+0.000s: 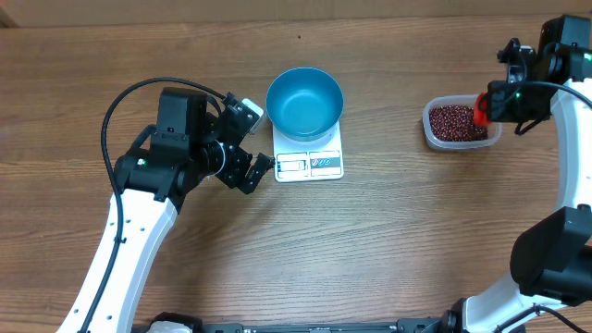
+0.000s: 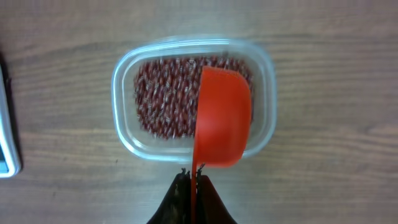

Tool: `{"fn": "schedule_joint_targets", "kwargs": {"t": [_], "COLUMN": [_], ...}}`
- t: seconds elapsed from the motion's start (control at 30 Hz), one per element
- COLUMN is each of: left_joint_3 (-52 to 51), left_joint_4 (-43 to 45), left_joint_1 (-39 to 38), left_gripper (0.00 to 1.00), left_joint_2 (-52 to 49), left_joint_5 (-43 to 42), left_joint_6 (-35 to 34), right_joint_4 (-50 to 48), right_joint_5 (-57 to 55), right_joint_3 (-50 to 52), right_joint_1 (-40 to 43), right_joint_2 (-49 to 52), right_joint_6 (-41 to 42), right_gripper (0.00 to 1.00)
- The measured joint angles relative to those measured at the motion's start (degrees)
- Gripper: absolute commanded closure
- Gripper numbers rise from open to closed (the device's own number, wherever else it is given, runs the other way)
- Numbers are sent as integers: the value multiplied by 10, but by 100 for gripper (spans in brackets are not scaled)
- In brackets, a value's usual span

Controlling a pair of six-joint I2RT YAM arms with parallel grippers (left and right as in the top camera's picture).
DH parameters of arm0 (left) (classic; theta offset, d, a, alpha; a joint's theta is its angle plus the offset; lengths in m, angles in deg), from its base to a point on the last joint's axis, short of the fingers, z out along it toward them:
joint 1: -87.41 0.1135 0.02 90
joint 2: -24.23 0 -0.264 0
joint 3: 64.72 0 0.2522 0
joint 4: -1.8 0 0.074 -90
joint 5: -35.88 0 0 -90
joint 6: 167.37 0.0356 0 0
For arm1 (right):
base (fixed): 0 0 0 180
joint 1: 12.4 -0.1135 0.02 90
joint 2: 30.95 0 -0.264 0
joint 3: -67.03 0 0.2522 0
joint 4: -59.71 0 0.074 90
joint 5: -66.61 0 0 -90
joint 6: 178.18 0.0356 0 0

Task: Scoop item into bowl and weigh 150g on scale
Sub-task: 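Lower the scoop into the red beans with the right gripper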

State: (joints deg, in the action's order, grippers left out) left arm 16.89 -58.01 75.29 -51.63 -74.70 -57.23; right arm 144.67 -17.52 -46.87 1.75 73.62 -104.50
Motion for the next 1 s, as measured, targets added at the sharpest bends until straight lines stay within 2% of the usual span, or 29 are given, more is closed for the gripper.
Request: {"fn": "schedule_joint_targets", "kwargs": {"t": [0.33, 1.0], "left_joint_3": [0, 0], "left_joint_4": [0, 0], "left_joint_1": [0, 0], "left_gripper": [0, 0], "left_joint_2": [0, 0], "left_joint_5": [0, 0], "left_joint_6": [0, 0], "right_joint_4": [-25, -5], "right_joint_5": [-2, -6], "right_joint_3": [18, 21], "right_joint_1": [0, 0], "right_joint_2": [0, 1], "right_joint_6": [-2, -19], "right_gripper": [96, 96]}}
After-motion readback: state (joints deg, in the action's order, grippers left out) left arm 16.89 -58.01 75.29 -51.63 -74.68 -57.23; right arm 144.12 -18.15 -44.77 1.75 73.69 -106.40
